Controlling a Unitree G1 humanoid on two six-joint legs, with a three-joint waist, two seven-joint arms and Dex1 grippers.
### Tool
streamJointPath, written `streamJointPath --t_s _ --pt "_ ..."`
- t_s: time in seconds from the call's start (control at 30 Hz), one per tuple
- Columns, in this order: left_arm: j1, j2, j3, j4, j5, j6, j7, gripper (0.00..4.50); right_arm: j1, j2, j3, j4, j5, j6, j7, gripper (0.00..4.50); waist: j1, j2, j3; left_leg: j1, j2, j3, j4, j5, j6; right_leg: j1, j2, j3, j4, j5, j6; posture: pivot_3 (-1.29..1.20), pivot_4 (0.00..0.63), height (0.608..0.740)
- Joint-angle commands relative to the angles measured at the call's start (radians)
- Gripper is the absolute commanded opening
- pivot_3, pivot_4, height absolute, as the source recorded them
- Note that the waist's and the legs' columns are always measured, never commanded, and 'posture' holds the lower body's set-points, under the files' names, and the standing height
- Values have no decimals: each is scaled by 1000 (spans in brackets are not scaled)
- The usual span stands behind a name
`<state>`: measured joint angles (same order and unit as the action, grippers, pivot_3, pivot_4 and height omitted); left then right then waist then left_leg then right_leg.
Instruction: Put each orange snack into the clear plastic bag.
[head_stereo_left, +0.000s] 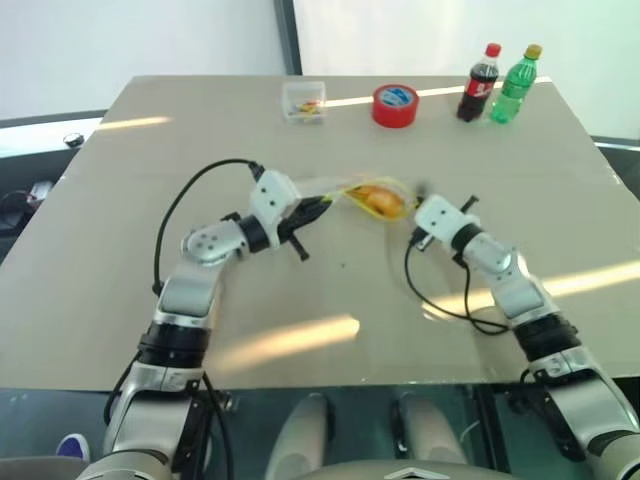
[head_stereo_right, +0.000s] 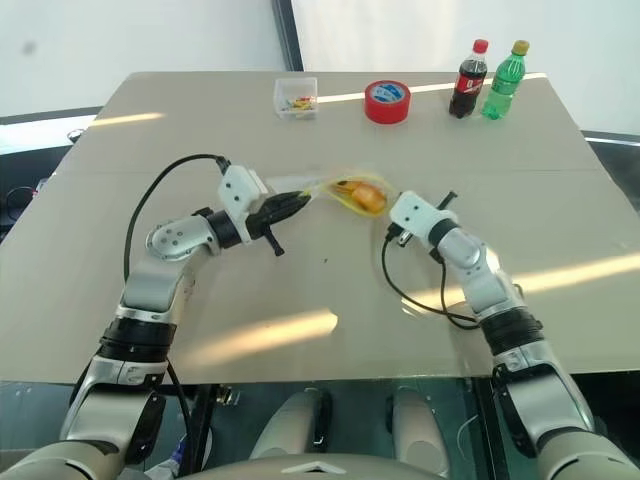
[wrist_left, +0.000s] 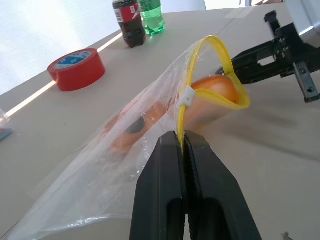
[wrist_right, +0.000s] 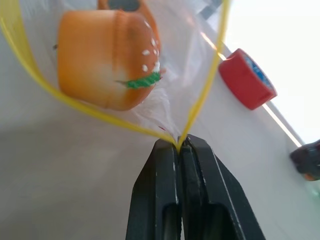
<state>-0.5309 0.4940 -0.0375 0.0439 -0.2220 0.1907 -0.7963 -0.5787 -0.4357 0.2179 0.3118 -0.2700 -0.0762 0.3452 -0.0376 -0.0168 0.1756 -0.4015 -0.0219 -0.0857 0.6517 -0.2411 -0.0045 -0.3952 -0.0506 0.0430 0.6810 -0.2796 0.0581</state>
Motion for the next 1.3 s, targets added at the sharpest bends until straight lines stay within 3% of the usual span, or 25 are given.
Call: streamJointPath --t_s 0.03,0.2,0.33,0.47,0.6,0.83,0.93,1.07,1.2,1.3 --pt "-81 -10 48 -8 -41 25 22 0 -72 -72 -71 -104 5 21 31 35 -1 0 0 0 0 0 0 0 0 0 0 0 0 0 0 0 150 740" --pt "-229 -64 50 143 -25 4 58 0 -176 -168 -98 -72 2 25 80 35 -2 0 0 0 -1 0 0 0 0 0 0 0 0 0 0 0 150 740" --pt "-355 -125 28 312 52 -134 128 0 -260 -239 -87 77 -49 -49 50 35 -1 0 0 0 -2 1 0 0 0 1 0 0 -1 0 0 0 150 740" --pt "-368 -133 25 341 77 -233 120 0 -262 -275 -123 69 -48 -58 30 35 -6 0 0 -3 -2 1 0 1 -2 -3 -1 0 -2 0 0 0 150 740" --pt "-227 -88 -38 211 130 -311 67 0 -69 -270 -156 -145 -6 22 65 35 -8 -1 -1 -15 1 3 1 2 -3 -16 -1 3 0 0 0 0 150 740" --pt "7 -68 -124 73 237 -386 99 0 247 -156 -102 -411 4 197 100 35 2 0 0 -14 0 5 3 1 -1 -15 -2 4 3 0 1 0 150 740" --pt "35 -65 -124 55 264 -389 123 0 322 -152 -103 -474 4 237 116 1230 4 0 -1 -9 -1 1 8 -1 3 -11 -1 1 10 0 0 0 150 740" --pt "30 -59 -130 57 282 -403 122 0 424 -220 -165 -603 46 250 201 3239 6 0 0 -11 -2 0 14 -1 3 -11 -1 1 12 0 0 0 150 740" --pt "28 -48 -141 58 305 -427 118 0 472 -282 -216 -767 140 248 297 3239 3 0 0 -12 -2 -1 16 -1 3 -10 -1 0 12 0 1 0 150 740" --pt "32 -46 -153 51 316 -433 113 0 371 -252 -115 -796 95 253 309 3239 -7 0 0 -9 -2 -1 15 -2 3 -7 0 -1 12 0 1 0 150 740"
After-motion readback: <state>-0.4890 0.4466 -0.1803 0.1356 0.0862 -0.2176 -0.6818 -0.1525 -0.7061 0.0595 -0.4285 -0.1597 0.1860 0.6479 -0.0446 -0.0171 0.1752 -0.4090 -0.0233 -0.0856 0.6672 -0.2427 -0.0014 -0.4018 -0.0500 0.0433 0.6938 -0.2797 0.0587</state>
